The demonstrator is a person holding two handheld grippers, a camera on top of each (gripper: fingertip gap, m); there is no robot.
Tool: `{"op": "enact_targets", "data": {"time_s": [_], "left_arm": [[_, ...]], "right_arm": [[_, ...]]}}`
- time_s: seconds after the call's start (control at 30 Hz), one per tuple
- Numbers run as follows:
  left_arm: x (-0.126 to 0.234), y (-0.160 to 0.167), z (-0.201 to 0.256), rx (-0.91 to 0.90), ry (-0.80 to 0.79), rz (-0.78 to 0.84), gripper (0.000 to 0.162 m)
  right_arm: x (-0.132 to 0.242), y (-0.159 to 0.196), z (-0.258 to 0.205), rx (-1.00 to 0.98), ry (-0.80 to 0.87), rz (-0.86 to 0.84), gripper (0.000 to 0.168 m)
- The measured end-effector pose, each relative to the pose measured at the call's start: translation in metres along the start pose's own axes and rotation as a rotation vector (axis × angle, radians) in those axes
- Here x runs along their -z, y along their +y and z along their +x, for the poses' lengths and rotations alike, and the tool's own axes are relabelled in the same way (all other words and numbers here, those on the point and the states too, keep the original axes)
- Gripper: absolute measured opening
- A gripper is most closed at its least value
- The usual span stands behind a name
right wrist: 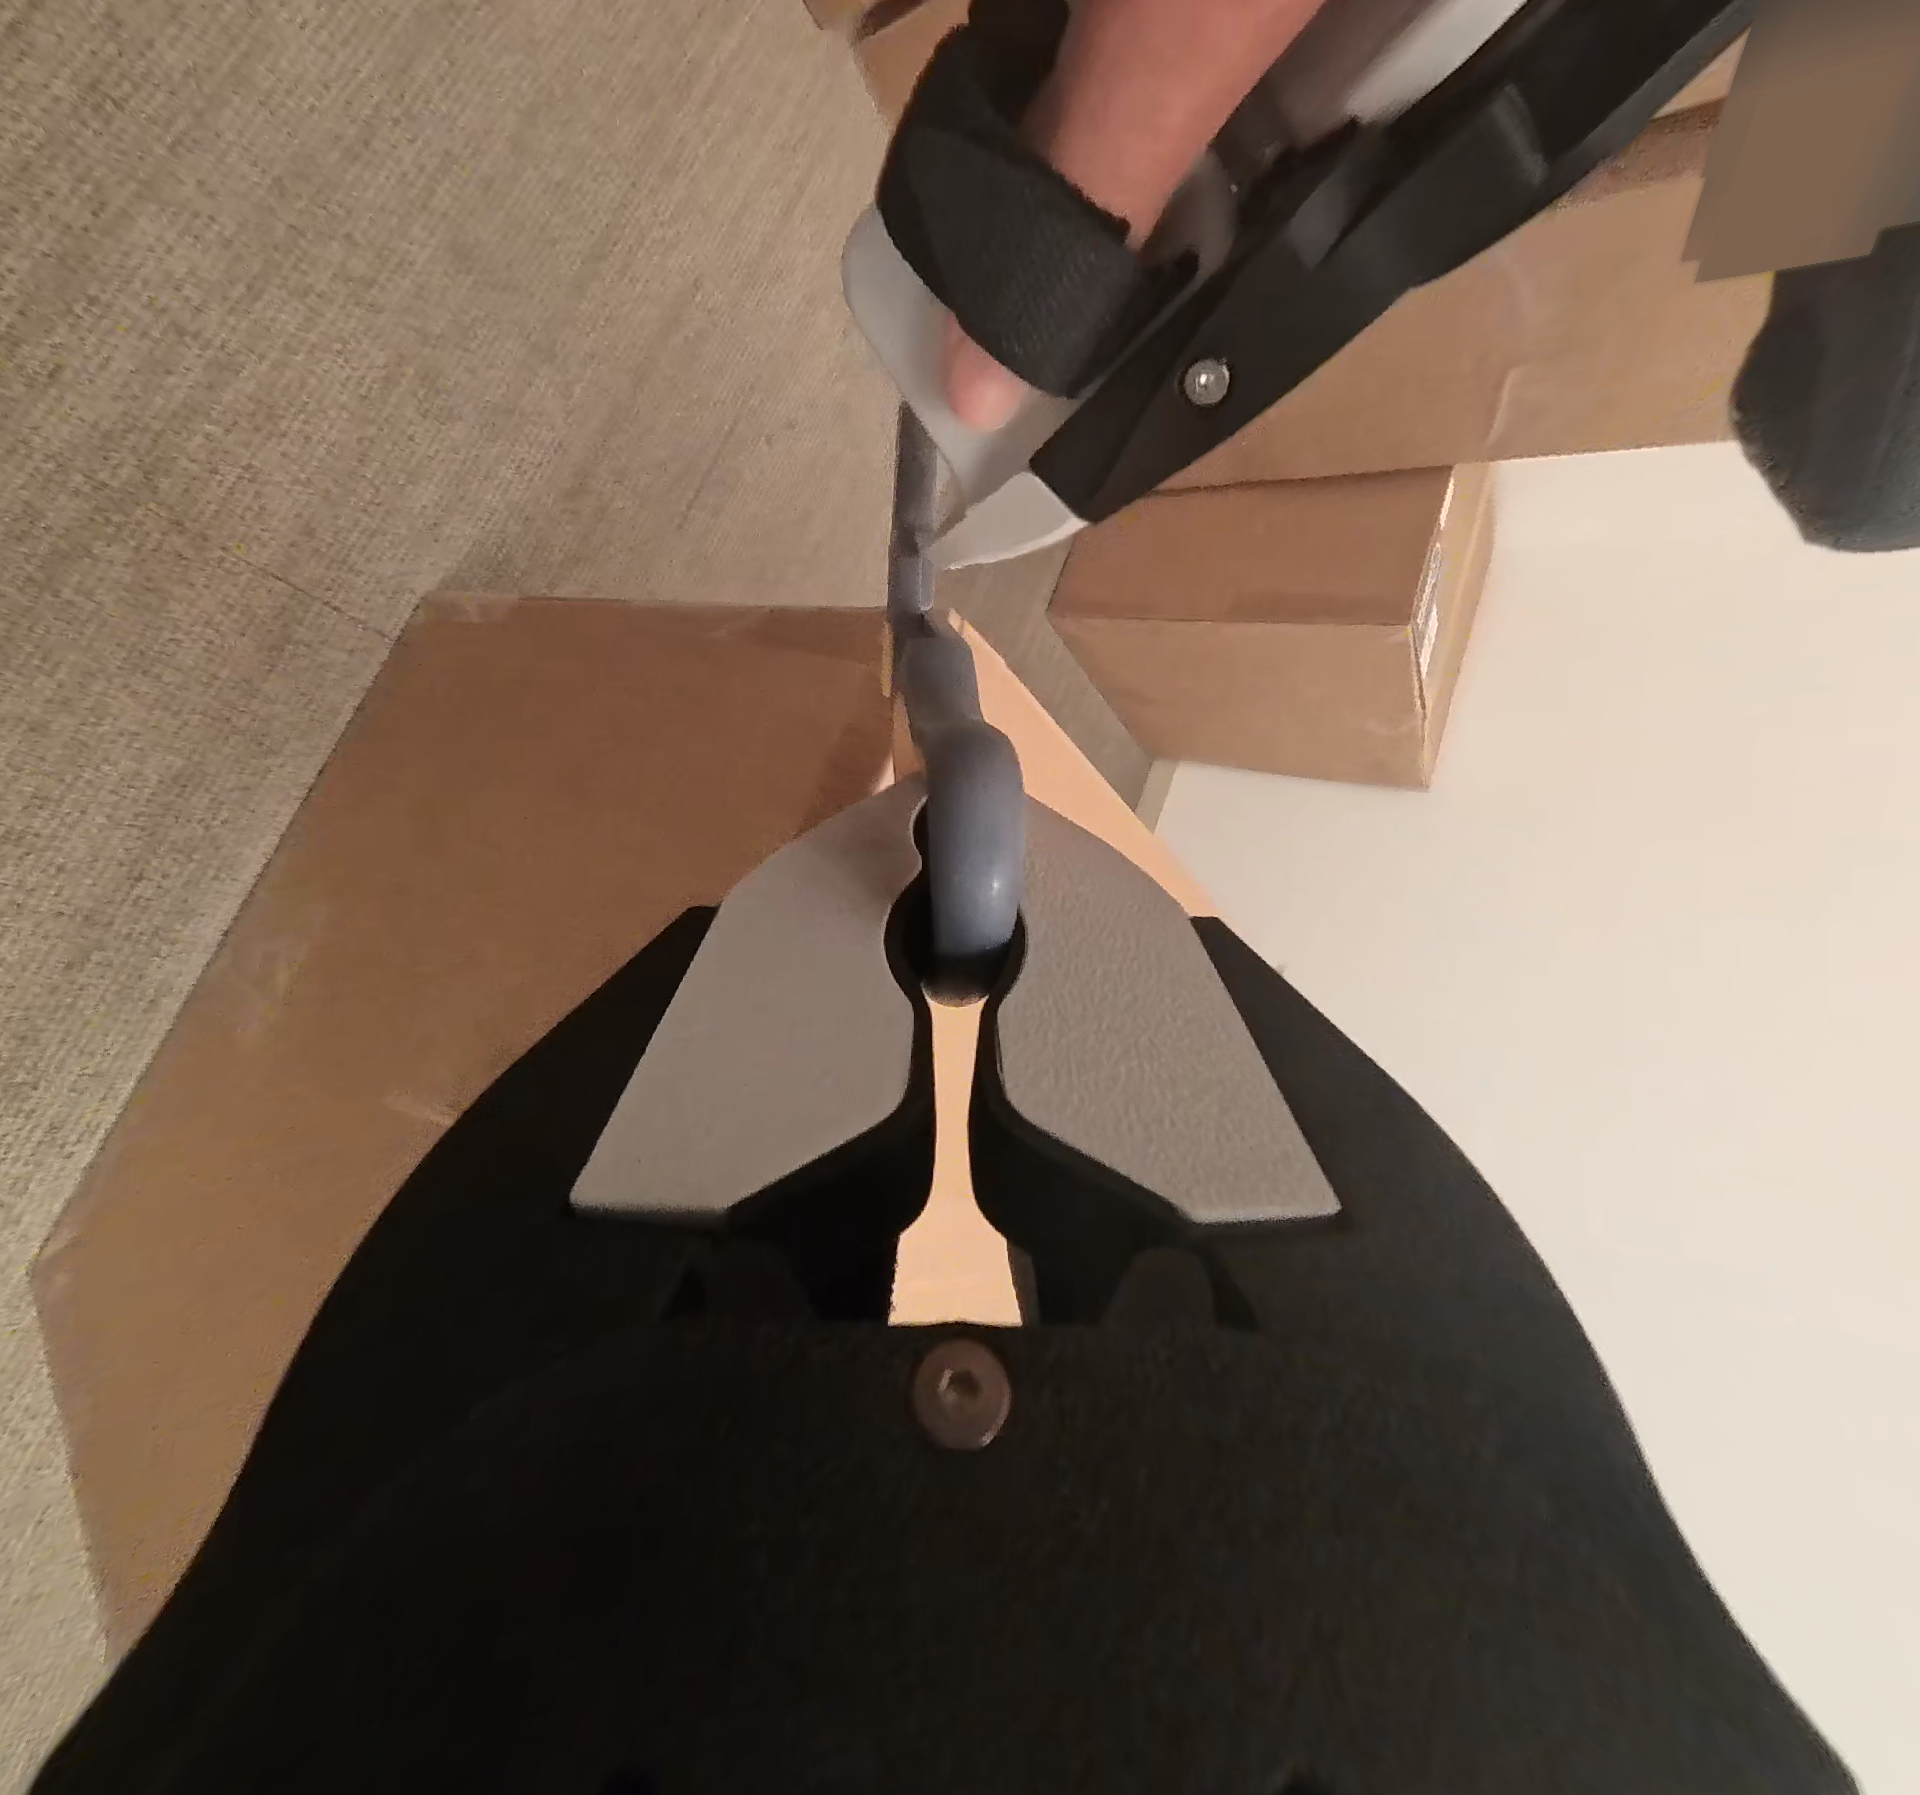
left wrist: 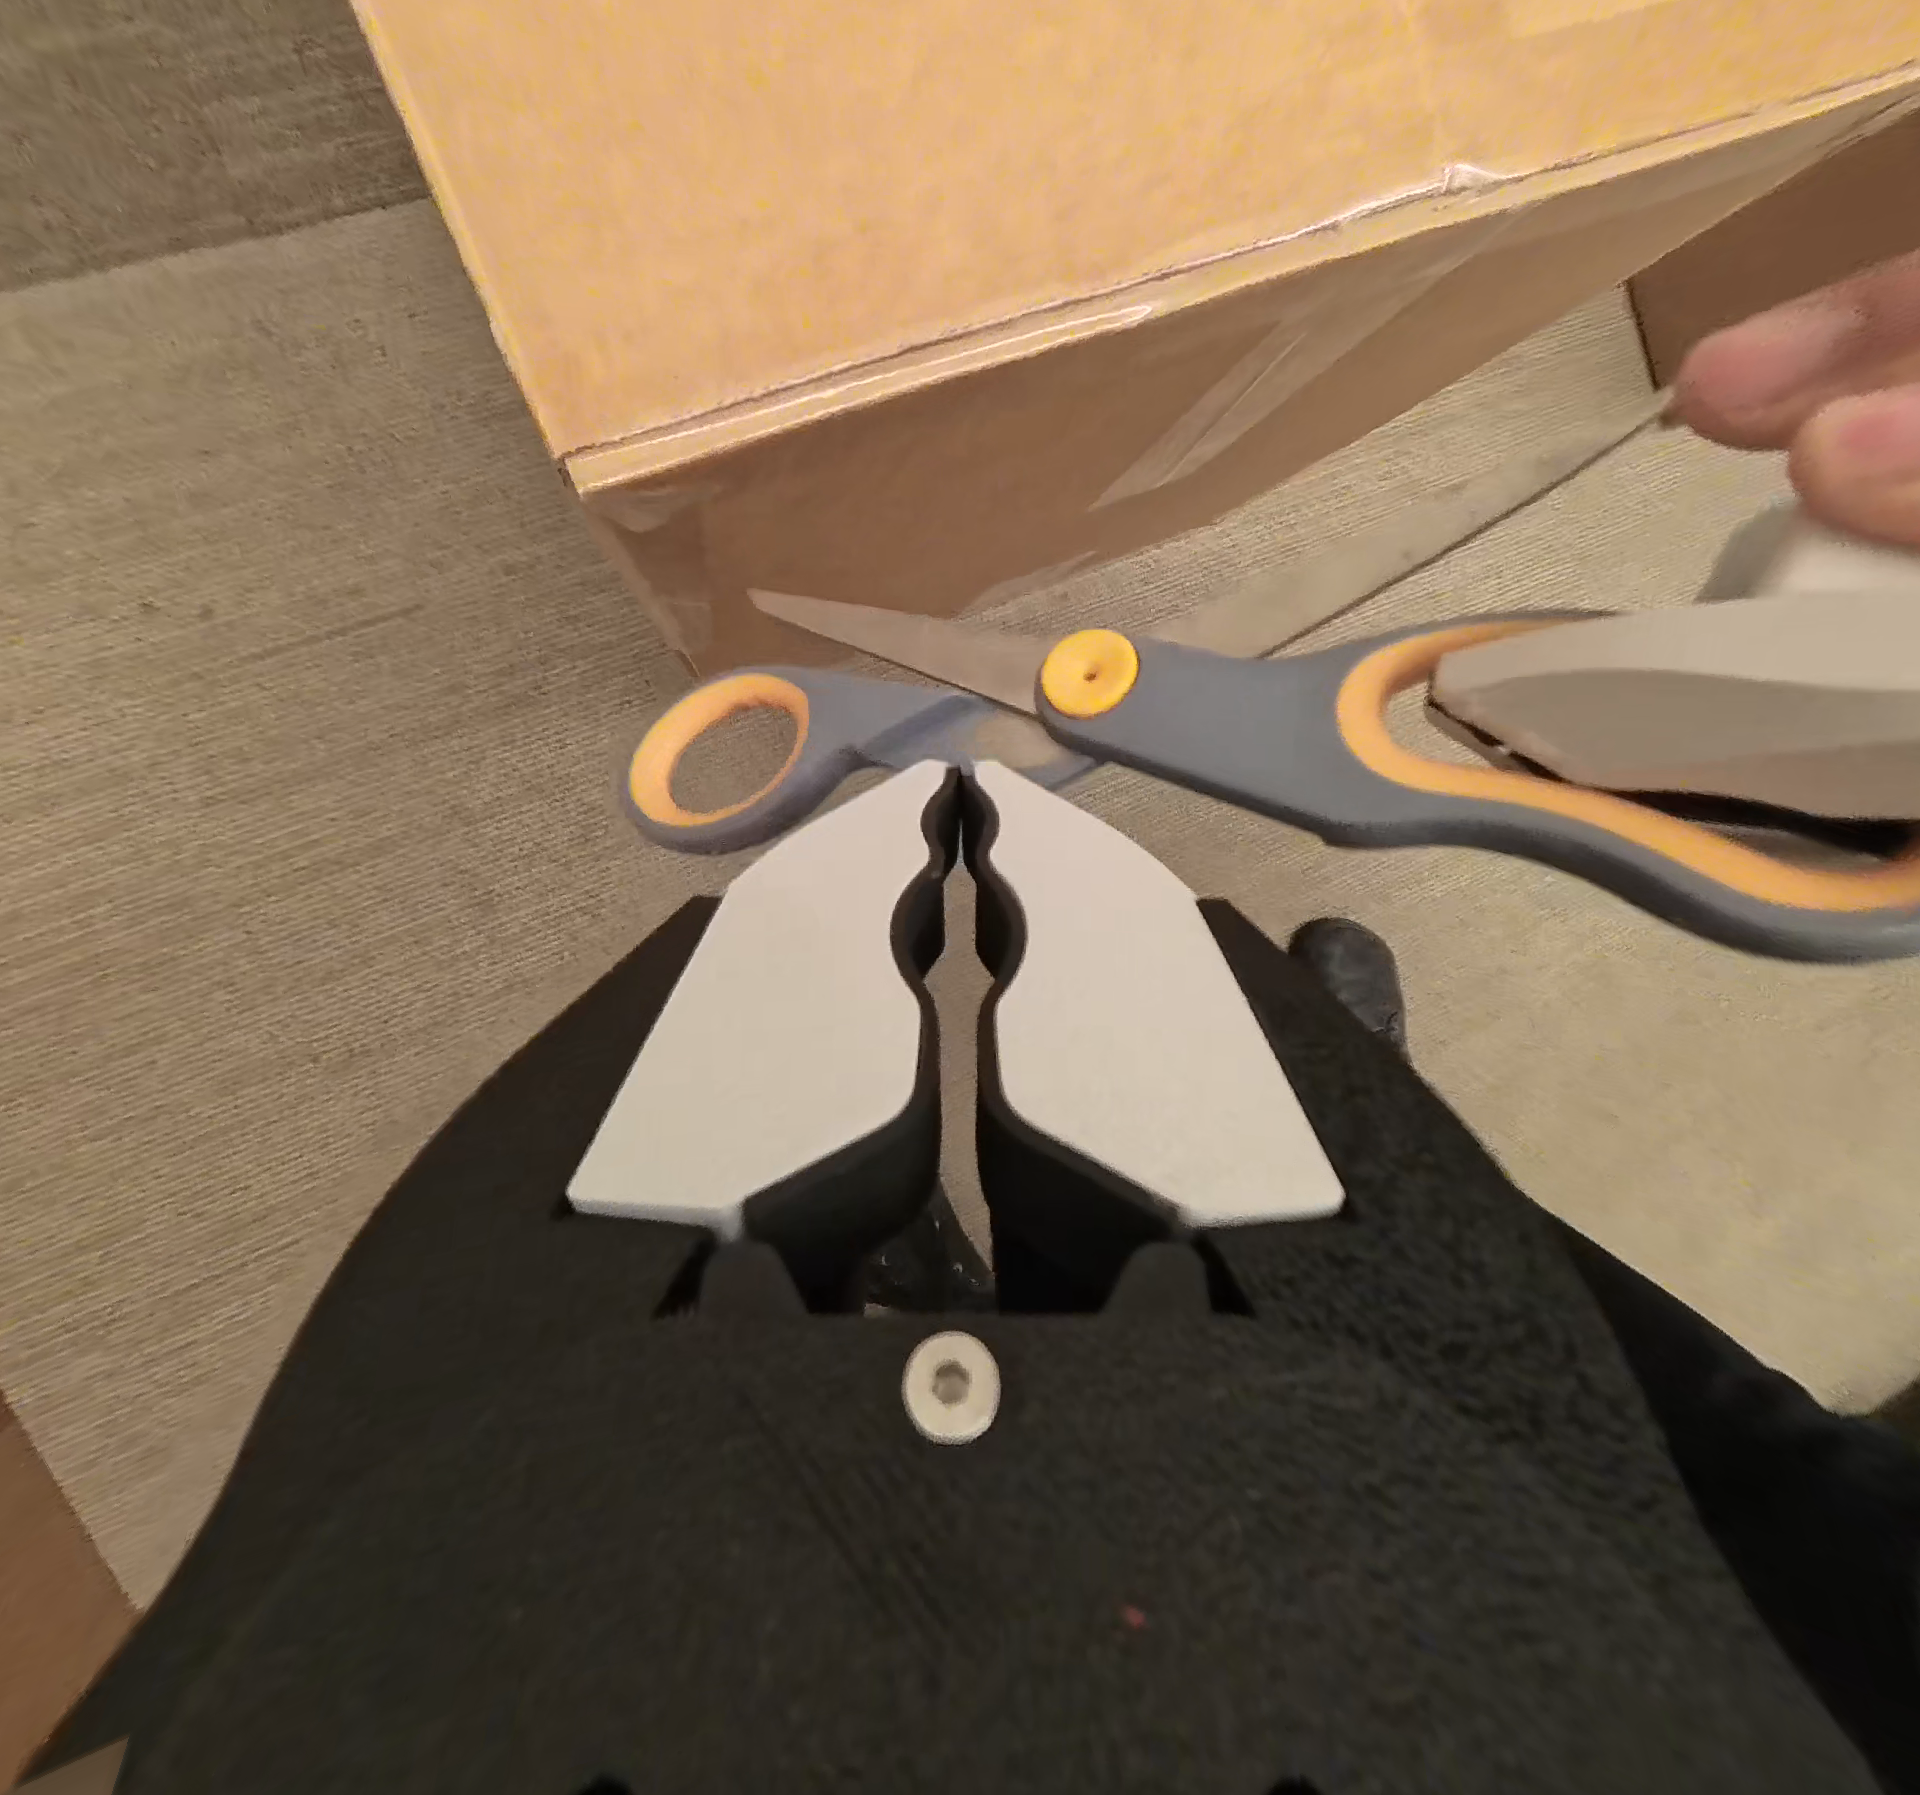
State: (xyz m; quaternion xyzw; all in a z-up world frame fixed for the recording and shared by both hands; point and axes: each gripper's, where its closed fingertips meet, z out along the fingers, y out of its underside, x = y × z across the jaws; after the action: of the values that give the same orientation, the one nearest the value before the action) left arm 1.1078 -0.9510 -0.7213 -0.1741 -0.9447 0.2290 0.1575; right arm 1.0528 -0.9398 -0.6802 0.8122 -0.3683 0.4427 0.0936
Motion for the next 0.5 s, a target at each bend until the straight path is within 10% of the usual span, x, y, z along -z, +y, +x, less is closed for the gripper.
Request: {"op": "enact_targets", "data": {"time_s": [0.5], "left_arm": [[0.003, 0.014, -0.017, 0.039, 0.005, 0.043, 0.0]], "right_arm": [[-0.017, -0.002, 0.001, 0.023, 0.05, -0.012, 0.0]]}}
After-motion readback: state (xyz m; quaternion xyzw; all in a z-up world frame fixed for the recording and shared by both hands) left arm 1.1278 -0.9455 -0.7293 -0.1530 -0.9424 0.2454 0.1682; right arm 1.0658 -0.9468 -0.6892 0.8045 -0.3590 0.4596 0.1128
